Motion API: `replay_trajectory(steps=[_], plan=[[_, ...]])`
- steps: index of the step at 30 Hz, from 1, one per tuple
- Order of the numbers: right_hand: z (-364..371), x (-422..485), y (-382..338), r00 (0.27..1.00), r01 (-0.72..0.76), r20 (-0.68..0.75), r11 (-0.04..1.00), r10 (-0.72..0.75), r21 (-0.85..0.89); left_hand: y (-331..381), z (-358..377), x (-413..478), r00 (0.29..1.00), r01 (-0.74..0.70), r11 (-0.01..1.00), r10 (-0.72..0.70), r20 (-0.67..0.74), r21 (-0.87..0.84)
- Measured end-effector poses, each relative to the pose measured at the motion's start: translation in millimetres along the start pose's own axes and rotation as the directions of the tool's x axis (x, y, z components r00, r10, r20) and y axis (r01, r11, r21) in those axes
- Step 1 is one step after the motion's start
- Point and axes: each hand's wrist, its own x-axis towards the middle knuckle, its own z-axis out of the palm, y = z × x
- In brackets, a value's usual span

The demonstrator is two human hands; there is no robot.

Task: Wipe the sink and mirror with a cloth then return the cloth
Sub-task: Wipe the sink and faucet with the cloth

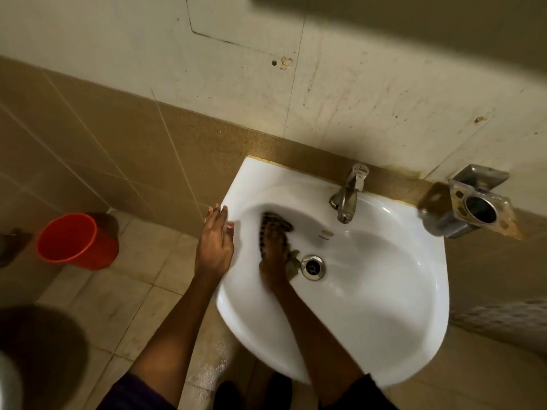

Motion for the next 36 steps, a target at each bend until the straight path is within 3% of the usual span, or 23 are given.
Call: replay_trajectory(steps=[2,5,7,8,11,14,17,19,22,24,26,28,32,34,36], plan=[[5.7,10.3,-12.8,0.977,-0.146,-0.163,0.987,0.134,-0.060,-0.8,0.1,0.0,1.000,-0.005,1.000,0.005,-0.006,0.003],[11.5,12.6,-31.2,0.964,-0.156,-0.204,0.983,0.173,0.095,-1.4,0.9,0.3,1.000,-0.015,1.000,0.015,-0.008,0.000],[8.5,10.3,-42.0,0.990,0.028,-0.140,0.962,0.011,0.272,-1.0,1.4,0.7,1.000,-0.015,1.000,0.015,-0.007,0.017],[8.4,6.4,-46.4,0.986,0.158,-0.091,0.955,-0.139,0.251,-1.3,1.2,0.9,1.000,-0.010,1.000,0.010,-0.004,0.021],[-2.5,6.6,-25.3,0.898,0.432,0.139,0.895,-0.417,-0.112,-1.7,1.5,0.8,1.000,-0.006,1.000,0.005,0.004,0.013],[-43.6,26.0,19.0,0.798,0.581,0.229,0.608,-0.558,-0.542,-3.4,2.3,2.4,1.000,-0.023,1.000,0.023,-0.013,0.012],[-78.6,42.3,47.2,0.774,0.550,0.337,0.304,-0.536,-0.778,-3.7,4.1,1.3,1.000,-0.011,1.000,0.011,-0.018,0.003],[-85.4,45.6,57.6,0.742,0.535,0.304,0.255,-0.598,-0.805,-2.9,3.4,3.1,0.999,-0.010,1.000,0.009,-0.031,-0.018],[-95.6,32.8,78.5,0.719,0.507,0.231,0.268,-0.655,-0.819,-1.6,2.3,3.8,1.000,0.000,1.000,0.000,-0.026,-0.011],[-108.8,15.9,95.6,0.734,0.480,0.233,0.244,-0.638,-0.843,-0.6,2.0,1.9,1.000,0.006,1.000,-0.007,-0.017,-0.017],[-120.4,3.2,112.6,0.756,0.468,0.203,0.297,-0.622,-0.832,-0.4,1.0,1.2,1.000,0.014,0.999,-0.014,-0.020,-0.030],[-136.5,-10.1,131.2,0.816,0.425,0.183,0.355,-0.548,-0.832,-0.2,1.3,1.0,1.000,0.025,0.999,-0.026,-0.017,-0.027],[-168.2,-34.5,165.1,0.958,0.251,0.145,0.476,-0.248,-0.843,-2.0,3.0,2.9,0.999,0.044,0.999,-0.044,-0.005,0.004],[-160.9,-43.4,160.0,0.975,0.216,0.135,0.616,-0.176,-0.758,-3.3,3.9,4.1,0.999,0.044,0.999,-0.044,-0.001,0.010],[-132.7,-49.7,138.2,0.989,0.146,0.054,0.869,-0.136,-0.473,-3.7,3.7,3.8,0.999,0.038,0.999,-0.039,0.004,0.010]])
